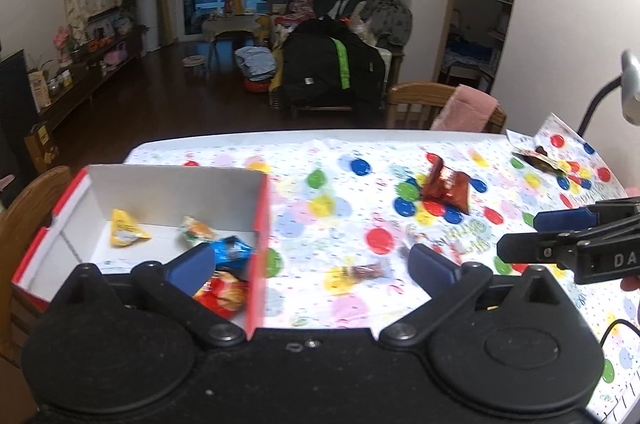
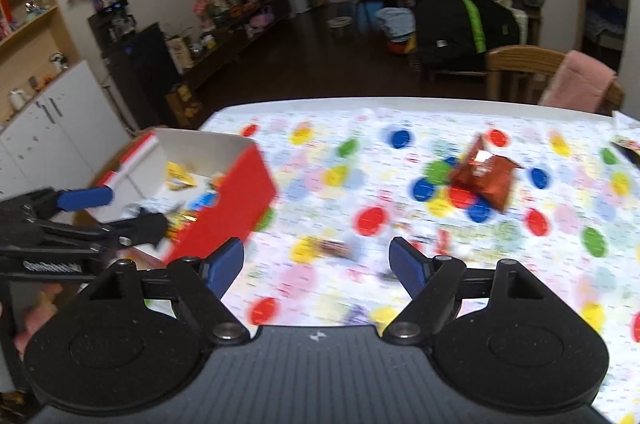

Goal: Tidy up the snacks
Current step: 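Move both tools back over the remaining snacks on the table, then grasp the purple candy with the left tool while the right tool grasps the silver foil candy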

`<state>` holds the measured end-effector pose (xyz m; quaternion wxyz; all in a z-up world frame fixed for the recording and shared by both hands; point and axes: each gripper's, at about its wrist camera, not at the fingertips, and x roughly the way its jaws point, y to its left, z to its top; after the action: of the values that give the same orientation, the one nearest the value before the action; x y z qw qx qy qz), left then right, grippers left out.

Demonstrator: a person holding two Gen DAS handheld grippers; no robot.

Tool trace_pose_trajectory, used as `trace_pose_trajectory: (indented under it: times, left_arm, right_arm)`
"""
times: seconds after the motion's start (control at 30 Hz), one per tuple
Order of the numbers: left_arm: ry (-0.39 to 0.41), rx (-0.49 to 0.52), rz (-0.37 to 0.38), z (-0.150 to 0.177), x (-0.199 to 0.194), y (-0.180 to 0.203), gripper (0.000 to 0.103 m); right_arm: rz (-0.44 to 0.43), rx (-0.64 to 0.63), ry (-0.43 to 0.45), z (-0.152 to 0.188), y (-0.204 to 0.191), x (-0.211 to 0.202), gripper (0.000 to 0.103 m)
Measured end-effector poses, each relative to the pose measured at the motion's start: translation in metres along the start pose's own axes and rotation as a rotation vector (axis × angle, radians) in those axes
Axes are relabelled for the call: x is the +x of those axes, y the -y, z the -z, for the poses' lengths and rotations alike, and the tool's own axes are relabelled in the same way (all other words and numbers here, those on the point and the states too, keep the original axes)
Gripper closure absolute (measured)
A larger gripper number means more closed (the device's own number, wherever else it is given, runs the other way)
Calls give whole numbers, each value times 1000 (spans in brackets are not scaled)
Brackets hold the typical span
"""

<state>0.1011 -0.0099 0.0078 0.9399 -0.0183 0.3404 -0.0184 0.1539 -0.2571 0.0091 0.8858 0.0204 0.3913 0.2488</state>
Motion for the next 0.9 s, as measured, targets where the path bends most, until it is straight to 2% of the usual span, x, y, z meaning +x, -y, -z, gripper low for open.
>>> trace_pose_trajectory:
  times: [0.23, 0.37, 0.63, 0.9]
  left_arm:
    - [-46, 22, 38, 20, 23, 39, 0]
    - [-81, 35, 51, 34, 42, 61, 0]
    - [-139, 63, 81, 58, 81, 92, 0]
    - [-187, 71, 118, 73, 116, 109, 3]
  right_arm:
    - [110, 10, -27, 32, 48, 4, 23]
    - [136, 54, -54, 45, 73, 13, 23]
    - [138, 84, -70, 41, 101, 34, 23]
    - [120, 86, -143, 46, 106, 77, 23]
